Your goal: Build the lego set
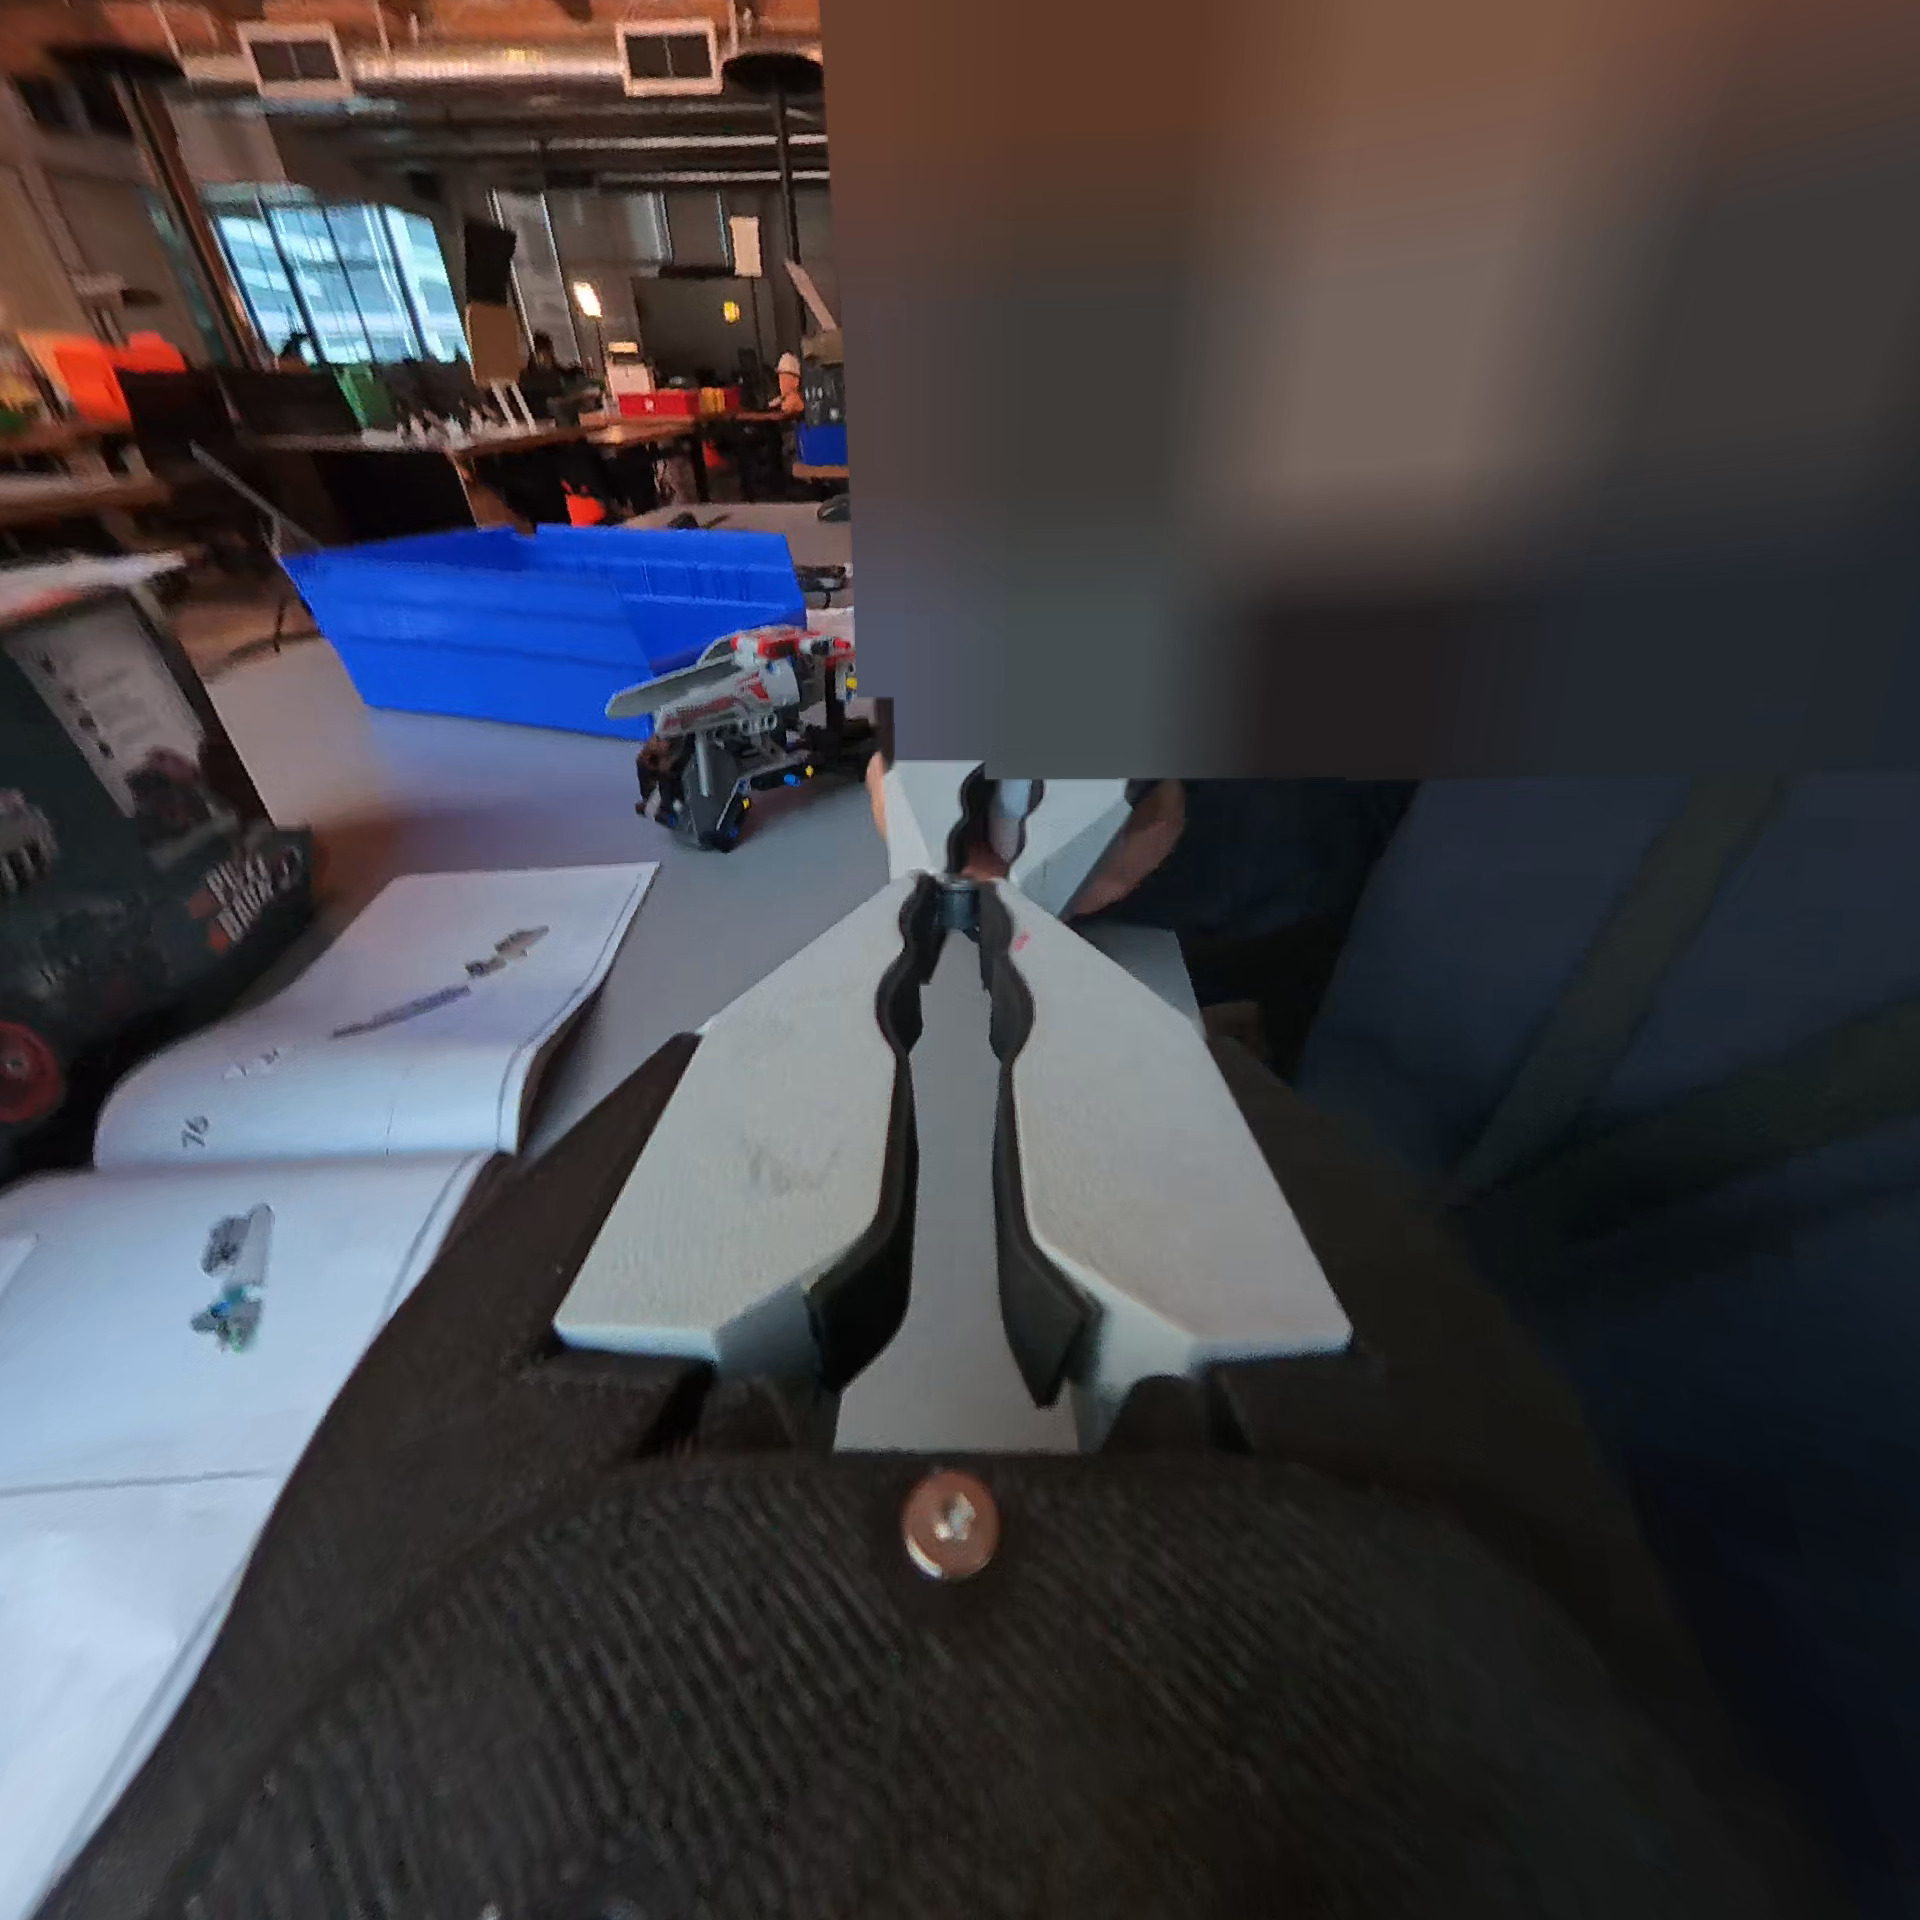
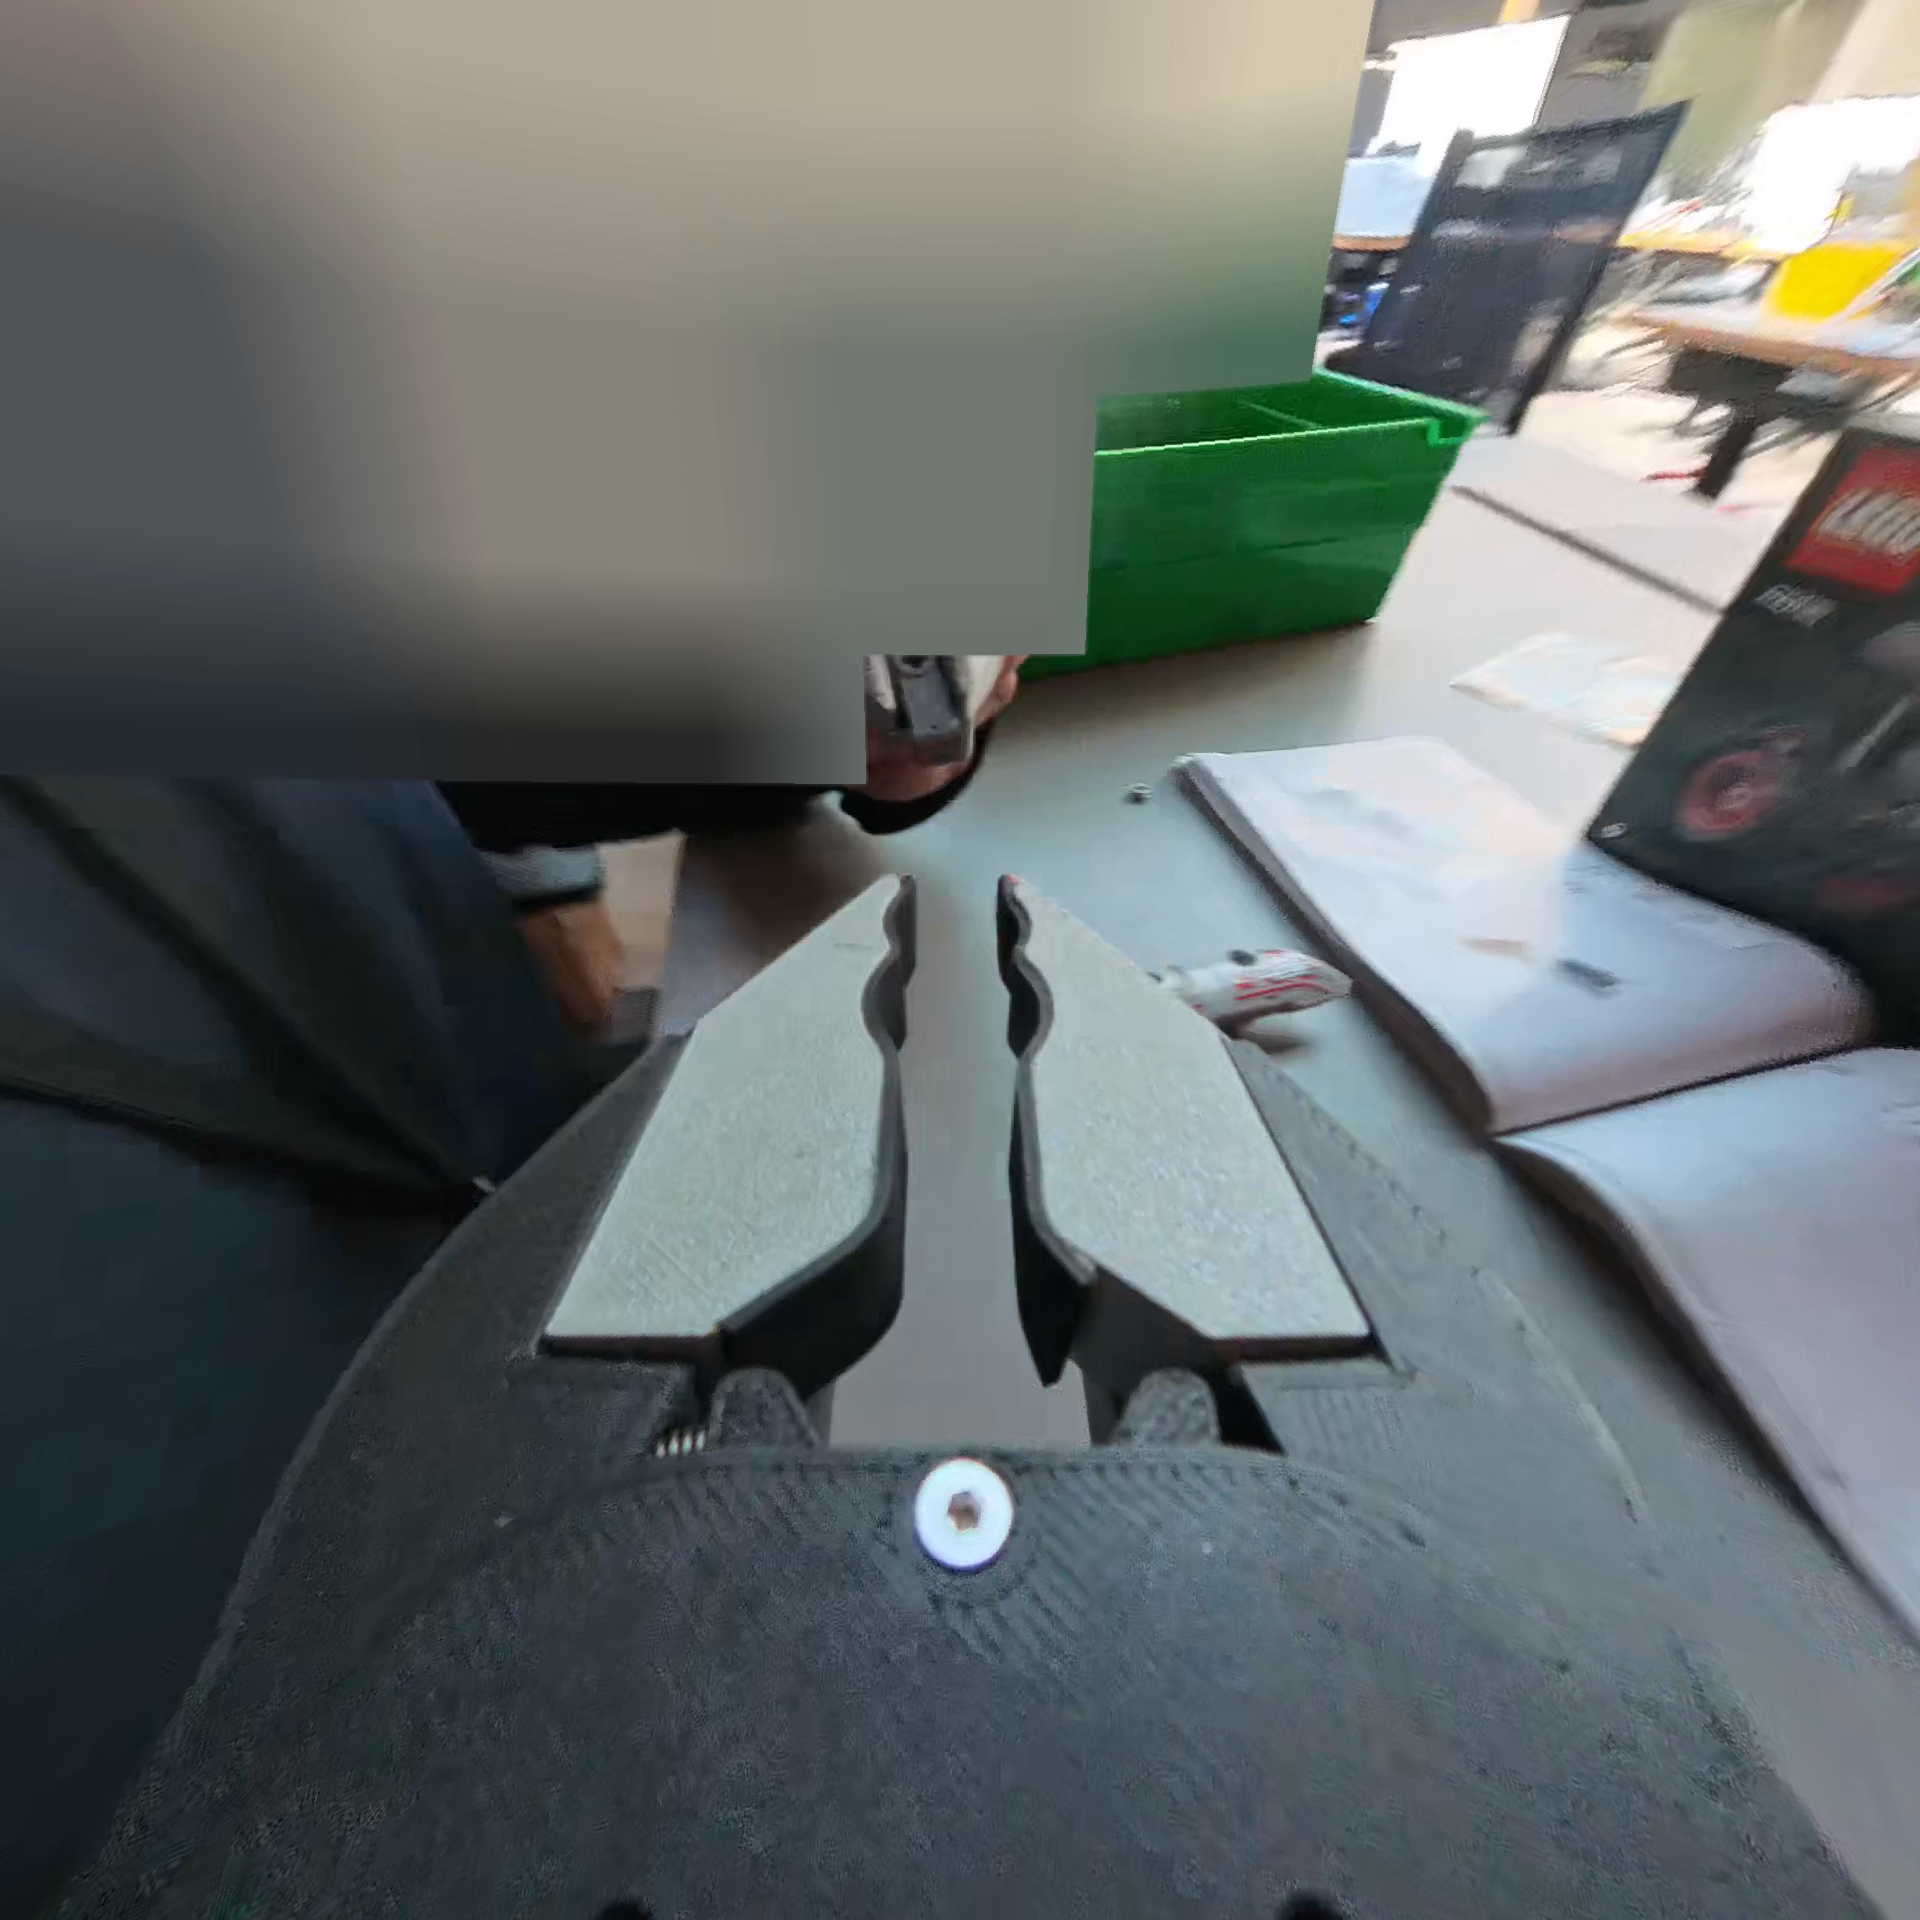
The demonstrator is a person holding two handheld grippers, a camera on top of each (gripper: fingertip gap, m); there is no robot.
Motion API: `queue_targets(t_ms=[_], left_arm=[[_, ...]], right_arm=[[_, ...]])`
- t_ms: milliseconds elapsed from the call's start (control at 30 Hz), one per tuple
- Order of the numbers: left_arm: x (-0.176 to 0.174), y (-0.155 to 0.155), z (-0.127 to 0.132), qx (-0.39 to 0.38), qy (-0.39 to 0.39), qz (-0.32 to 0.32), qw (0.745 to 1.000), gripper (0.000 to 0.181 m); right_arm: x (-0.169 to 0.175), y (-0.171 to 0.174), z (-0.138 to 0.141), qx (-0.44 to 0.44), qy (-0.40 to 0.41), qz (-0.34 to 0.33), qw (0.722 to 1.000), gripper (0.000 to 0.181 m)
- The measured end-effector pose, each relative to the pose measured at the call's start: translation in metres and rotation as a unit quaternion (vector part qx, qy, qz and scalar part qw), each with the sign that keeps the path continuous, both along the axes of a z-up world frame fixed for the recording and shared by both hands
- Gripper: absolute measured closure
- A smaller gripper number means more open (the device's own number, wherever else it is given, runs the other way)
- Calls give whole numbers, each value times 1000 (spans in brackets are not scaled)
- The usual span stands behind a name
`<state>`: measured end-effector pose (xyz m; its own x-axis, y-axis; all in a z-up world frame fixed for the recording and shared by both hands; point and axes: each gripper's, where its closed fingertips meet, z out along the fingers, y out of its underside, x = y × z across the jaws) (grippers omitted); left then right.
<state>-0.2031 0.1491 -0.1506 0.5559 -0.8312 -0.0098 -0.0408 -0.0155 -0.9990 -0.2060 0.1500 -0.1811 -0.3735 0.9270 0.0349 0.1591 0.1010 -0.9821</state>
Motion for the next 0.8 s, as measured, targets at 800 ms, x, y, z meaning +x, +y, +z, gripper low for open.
queue_targets(t_ms=[800], left_arm=[[12,5,-6,130,94,52,986,172]], right_arm=[[6,0,25,-335,-26,118,934,177]])
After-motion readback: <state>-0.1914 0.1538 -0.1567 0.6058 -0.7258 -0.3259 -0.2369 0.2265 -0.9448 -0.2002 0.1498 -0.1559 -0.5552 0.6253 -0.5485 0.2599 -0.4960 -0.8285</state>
